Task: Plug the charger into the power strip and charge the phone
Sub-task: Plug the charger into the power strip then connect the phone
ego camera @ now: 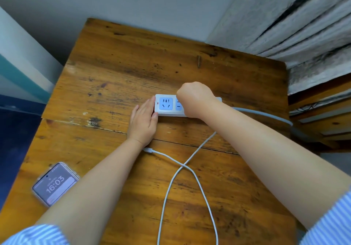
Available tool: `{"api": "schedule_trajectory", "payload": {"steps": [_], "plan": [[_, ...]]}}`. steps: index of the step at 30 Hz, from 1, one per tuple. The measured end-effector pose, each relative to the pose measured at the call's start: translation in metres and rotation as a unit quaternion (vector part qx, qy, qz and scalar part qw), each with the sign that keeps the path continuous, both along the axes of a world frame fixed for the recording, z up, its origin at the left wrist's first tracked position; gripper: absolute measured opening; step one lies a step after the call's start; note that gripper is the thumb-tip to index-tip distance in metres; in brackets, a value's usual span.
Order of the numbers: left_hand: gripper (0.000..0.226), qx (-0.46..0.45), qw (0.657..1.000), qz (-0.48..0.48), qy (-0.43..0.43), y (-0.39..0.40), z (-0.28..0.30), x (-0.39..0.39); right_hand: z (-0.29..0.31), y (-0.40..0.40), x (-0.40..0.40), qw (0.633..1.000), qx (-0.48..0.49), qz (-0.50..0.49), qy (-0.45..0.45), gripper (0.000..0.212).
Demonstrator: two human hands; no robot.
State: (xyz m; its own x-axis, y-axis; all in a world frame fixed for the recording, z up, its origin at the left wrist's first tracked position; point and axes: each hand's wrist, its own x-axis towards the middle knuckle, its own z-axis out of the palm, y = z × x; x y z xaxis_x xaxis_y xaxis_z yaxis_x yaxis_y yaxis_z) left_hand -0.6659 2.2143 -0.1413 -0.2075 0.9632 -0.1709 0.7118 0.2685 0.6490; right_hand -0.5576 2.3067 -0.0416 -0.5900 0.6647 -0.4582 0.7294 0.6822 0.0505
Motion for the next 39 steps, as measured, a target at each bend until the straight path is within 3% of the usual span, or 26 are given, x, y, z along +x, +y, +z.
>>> {"api": "schedule_trajectory", "payload": {"steps": [7,10,13,16,20,27,32,39], "plan": [[0.042,-0.056,0.996,0.019,0.059,-0.053,0.017,-0.016,0.006,-0.011,0.001,0.999,0.014,0.02,-0.029,0.024],[0.038,-0.062,0.994,0.022,0.082,-0.085,0.028,-0.029,0.005,-0.02,0.003,0.989,0.101,0.089,-0.063,0.031],[0.039,-0.056,0.991,0.049,0.113,-0.121,0.038,-0.04,0.002,-0.039,0.007,0.98,0.162,0.116,0.014,0.024],[0.04,-0.079,0.986,0.059,0.133,-0.16,0.045,-0.043,-0.011,-0.071,0.011,0.977,0.122,0.128,0.115,0.021],[0.046,-0.126,0.973,0.027,0.193,-0.213,0.052,-0.04,-0.034,-0.114,0.008,0.982,0.044,0.124,0.137,0.02],[0.042,-0.132,0.958,0.068,0.246,-0.267,0.052,-0.023,-0.068,-0.157,0.005,0.978,0.01,-0.026,0.206,0.019],[0.062,-0.202,0.934,0.011,0.293,-0.266,0.039,-0.034,-0.08,-0.175,-0.004,0.971,-0.025,-0.05,0.23,0.015],[0.079,-0.229,0.869,-0.191,0.394,-0.233,0.031,-0.063,-0.08,-0.199,0.001,0.965,-0.038,-0.061,0.25,0.017]]}}
